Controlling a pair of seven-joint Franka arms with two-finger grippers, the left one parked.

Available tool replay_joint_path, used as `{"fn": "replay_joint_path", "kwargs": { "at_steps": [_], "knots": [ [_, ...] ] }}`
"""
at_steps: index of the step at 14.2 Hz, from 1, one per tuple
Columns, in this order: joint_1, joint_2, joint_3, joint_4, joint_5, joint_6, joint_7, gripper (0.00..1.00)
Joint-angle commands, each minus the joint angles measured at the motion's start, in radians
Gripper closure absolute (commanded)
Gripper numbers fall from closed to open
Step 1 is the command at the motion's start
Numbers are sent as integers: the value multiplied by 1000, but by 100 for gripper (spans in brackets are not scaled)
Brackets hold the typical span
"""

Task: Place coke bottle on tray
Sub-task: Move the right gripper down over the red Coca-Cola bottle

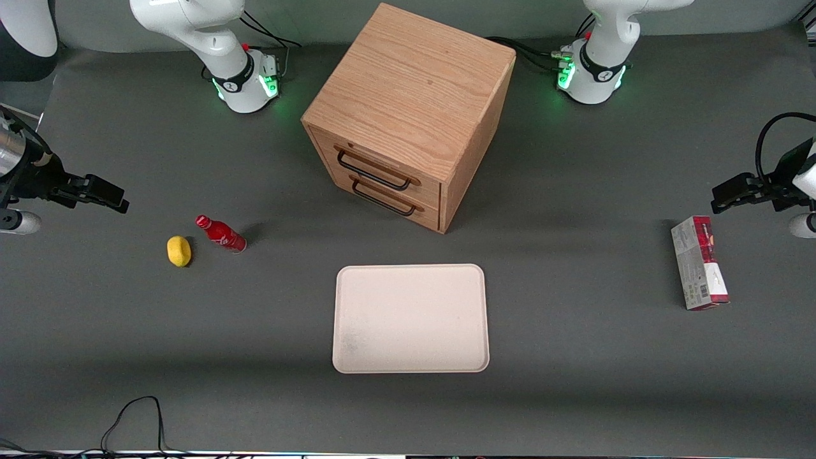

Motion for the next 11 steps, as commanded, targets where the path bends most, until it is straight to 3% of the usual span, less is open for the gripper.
{"fn": "replay_joint_path", "kwargs": {
  "at_steps": [1,3,5,11],
  "knots": [
    [-13,2,11,22,-1,-19,-6,0],
    [-16,5,18,3,4,-4,-19,0],
    [-16,8,81,-53,-1,54,-8,0],
    [-17,2,87,-320,4,259,-22,0]
  ]
}}
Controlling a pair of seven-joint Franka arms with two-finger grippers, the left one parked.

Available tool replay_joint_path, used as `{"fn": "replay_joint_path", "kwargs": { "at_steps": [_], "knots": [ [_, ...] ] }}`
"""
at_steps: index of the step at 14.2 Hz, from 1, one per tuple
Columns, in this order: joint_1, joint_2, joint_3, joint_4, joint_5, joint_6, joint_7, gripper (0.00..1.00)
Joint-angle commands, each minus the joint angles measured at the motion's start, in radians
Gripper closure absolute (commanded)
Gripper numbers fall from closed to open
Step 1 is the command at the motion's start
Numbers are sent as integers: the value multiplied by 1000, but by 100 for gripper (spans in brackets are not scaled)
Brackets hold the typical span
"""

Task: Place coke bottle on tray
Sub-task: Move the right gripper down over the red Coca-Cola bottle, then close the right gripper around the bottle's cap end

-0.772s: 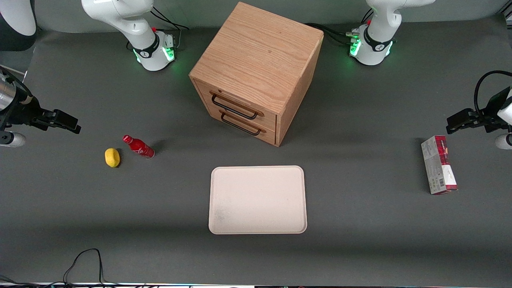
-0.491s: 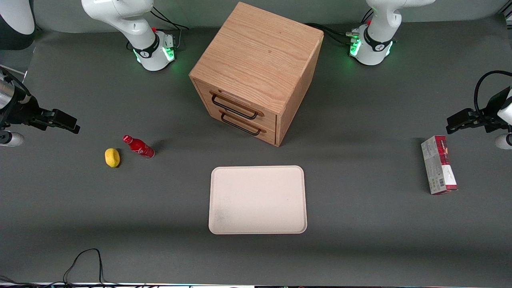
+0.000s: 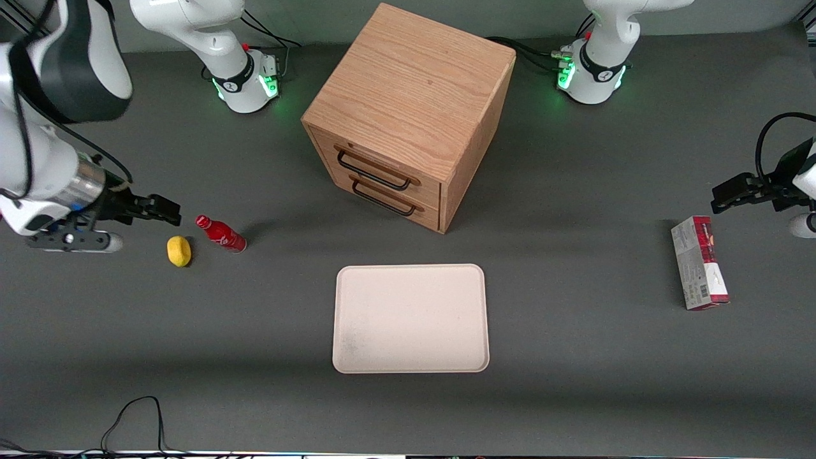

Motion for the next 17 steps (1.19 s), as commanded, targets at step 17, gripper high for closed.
{"fn": "replay_joint_path", "kwargs": {
  "at_steps": [17],
  "knots": [
    [-24,-78,-12,-627,1,642,-21,1]
  ]
}}
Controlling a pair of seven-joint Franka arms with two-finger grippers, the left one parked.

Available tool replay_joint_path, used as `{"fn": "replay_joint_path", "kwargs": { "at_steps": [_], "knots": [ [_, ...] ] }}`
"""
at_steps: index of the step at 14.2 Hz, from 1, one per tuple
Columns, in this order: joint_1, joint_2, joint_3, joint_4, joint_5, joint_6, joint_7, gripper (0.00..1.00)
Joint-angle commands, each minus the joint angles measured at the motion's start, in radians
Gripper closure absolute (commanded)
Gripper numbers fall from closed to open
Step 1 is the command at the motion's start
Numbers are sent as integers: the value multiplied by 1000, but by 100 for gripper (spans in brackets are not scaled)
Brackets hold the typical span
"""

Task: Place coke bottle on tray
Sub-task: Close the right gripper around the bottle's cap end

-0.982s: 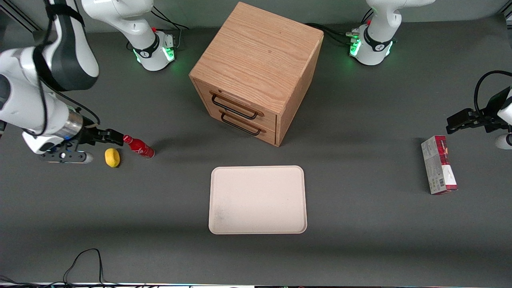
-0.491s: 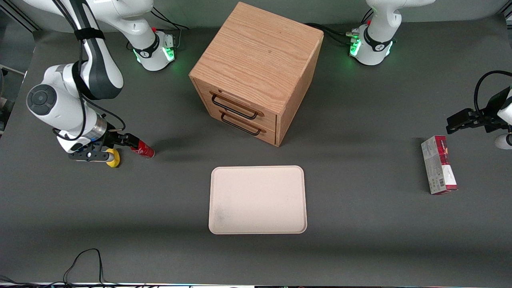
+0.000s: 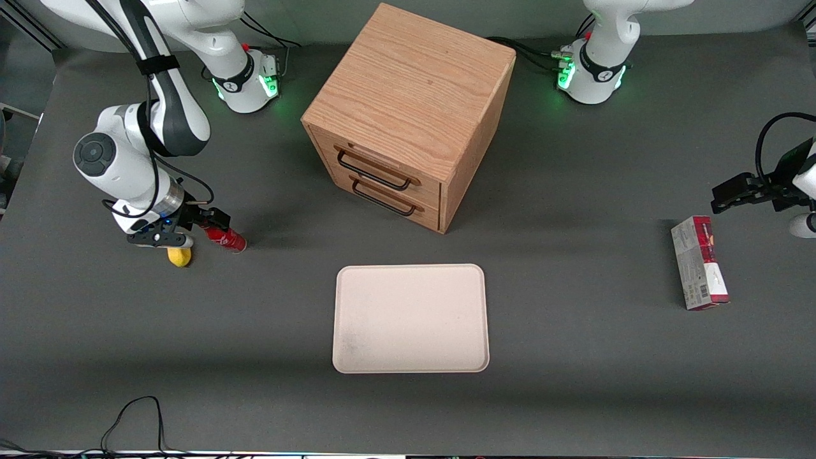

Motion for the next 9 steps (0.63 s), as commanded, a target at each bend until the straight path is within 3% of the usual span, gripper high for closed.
{"fn": "replay_joint_path", "kwargs": {
  "at_steps": [1,3,7,8,9],
  "knots": [
    [-4,-37,-1,-38,-3,19,-21,5],
    [-4,-37,-1,-40,-7,16,-21,25],
    [-4,-37,-1,-30,-7,15,-21,92],
    [-5,-37,-1,-29,-7,13,-19,100],
    [-7,-35,-1,-21,-8,13,-21,100]
  ]
}}
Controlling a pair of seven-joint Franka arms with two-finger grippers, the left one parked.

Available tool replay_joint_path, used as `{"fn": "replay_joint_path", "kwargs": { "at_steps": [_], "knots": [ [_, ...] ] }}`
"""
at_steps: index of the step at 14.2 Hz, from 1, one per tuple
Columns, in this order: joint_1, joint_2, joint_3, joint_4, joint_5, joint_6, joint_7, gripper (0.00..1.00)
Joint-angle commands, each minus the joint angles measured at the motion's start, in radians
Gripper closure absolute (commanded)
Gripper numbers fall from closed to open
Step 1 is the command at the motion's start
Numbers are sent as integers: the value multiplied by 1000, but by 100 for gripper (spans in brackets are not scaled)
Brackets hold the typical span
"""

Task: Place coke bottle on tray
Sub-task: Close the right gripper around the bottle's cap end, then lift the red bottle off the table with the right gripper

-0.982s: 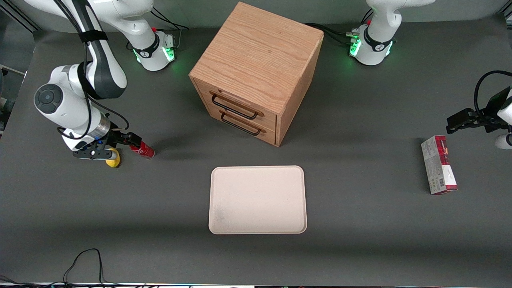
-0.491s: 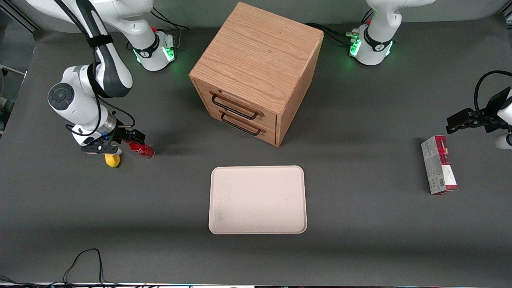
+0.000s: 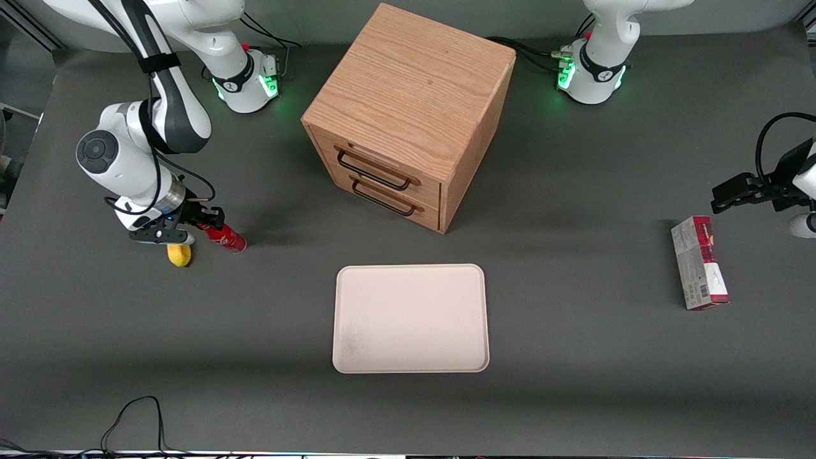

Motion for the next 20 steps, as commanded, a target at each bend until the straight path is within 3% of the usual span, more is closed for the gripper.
{"fn": "replay_joint_path", "kwargs": {
  "at_steps": [1,5,10,13,20],
  "knots": [
    [-9,-19,0,5,-7,9,-20,100],
    [-16,-15,6,101,-7,-58,-6,100],
    [-12,89,7,564,-8,-534,-2,100],
    [12,212,9,857,-7,-737,46,100],
    [175,330,9,982,-1,-755,297,100]
  ]
}}
